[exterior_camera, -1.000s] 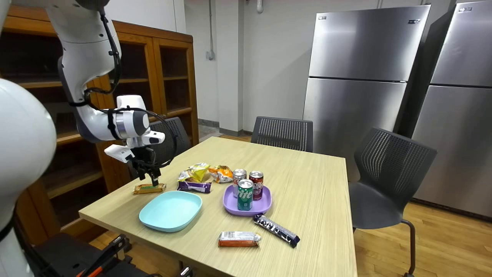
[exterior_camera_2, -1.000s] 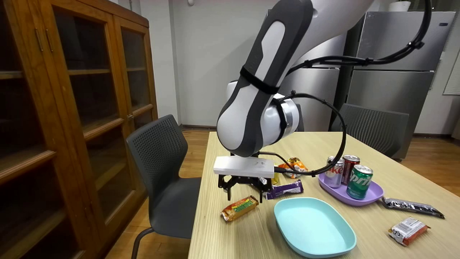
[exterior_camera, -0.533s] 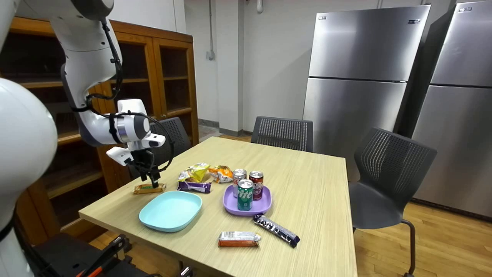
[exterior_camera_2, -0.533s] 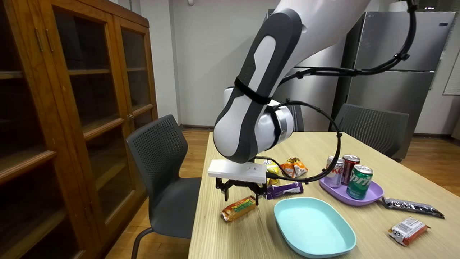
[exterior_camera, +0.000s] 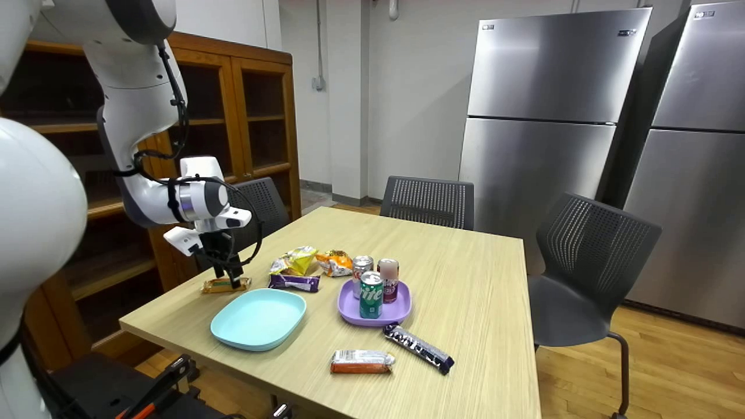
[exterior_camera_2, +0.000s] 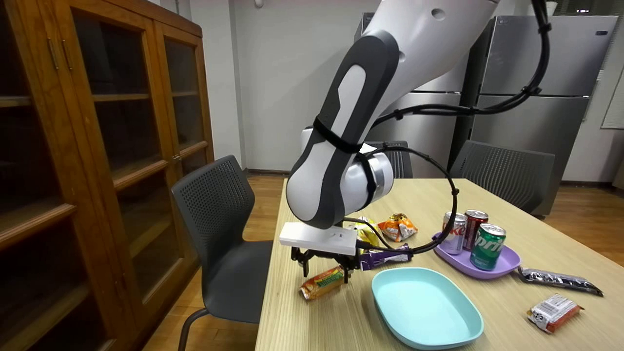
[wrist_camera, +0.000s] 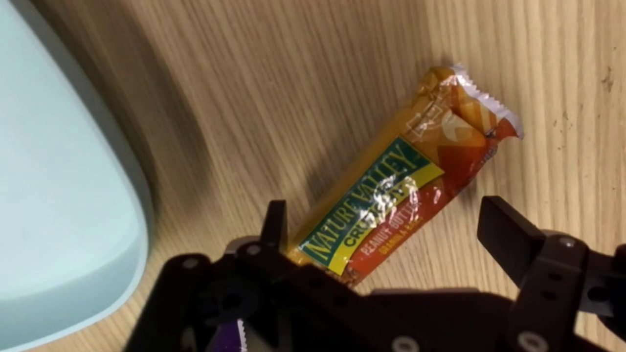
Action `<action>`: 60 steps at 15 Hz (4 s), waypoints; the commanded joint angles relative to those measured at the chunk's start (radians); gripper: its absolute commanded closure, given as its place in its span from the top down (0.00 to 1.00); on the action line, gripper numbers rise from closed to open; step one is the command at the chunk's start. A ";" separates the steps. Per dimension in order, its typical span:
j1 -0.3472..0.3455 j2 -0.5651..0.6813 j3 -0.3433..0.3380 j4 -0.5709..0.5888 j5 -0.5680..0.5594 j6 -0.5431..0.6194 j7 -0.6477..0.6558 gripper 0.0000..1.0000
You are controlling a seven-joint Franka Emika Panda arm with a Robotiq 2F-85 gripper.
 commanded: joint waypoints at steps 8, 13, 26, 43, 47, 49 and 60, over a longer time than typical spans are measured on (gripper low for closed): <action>0.025 0.012 -0.015 0.031 0.018 0.015 0.019 0.41; 0.057 -0.058 -0.041 -0.021 0.010 0.095 0.014 0.17; 0.035 -0.364 -0.065 -0.415 -0.007 0.259 -0.186 0.17; -0.155 -0.347 -0.069 -0.581 0.021 0.368 -0.538 0.17; -0.185 -0.300 -0.040 -0.576 0.054 0.431 -0.584 0.17; -0.210 -0.283 -0.015 -0.575 0.077 0.458 -0.610 0.17; -0.356 -0.391 0.100 -0.618 0.096 0.427 -0.751 1.00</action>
